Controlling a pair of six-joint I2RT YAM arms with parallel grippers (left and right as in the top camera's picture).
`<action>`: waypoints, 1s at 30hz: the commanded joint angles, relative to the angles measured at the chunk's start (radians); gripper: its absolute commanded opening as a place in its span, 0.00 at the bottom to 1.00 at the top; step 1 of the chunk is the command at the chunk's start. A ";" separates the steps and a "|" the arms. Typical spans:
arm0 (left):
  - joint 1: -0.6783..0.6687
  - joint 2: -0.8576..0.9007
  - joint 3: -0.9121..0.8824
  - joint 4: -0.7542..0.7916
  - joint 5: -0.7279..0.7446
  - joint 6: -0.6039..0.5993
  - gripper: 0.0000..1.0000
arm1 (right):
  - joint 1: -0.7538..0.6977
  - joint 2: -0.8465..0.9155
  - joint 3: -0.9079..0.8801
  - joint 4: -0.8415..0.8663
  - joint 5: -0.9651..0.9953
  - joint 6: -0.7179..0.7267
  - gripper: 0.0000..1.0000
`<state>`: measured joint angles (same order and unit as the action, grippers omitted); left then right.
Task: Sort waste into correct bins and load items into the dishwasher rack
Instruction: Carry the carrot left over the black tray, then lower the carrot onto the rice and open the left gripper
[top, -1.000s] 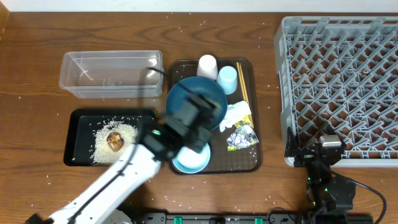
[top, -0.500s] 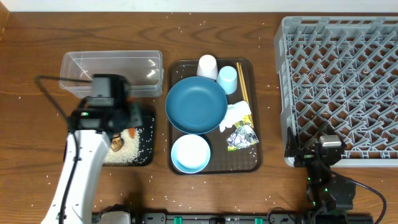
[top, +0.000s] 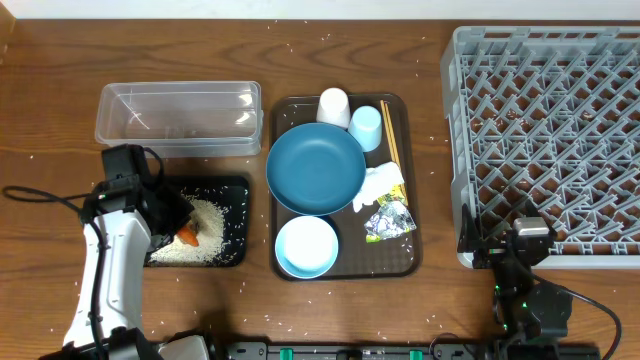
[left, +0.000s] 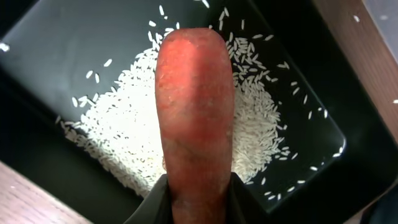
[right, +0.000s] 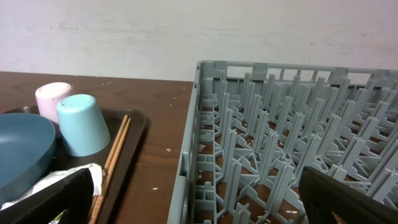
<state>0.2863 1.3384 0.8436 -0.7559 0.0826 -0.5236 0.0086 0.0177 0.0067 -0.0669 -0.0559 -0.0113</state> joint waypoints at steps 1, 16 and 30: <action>0.004 0.008 -0.006 0.014 -0.005 -0.059 0.19 | -0.008 -0.003 -0.001 -0.004 -0.001 -0.002 0.99; 0.004 0.008 -0.007 0.078 -0.005 -0.084 0.21 | -0.008 -0.003 -0.001 -0.004 -0.001 -0.002 0.99; 0.004 0.008 -0.008 0.106 -0.005 -0.103 0.33 | -0.008 -0.003 -0.001 -0.004 -0.001 -0.002 0.99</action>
<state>0.2863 1.3399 0.8425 -0.6491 0.0826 -0.6182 0.0086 0.0177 0.0067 -0.0666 -0.0559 -0.0113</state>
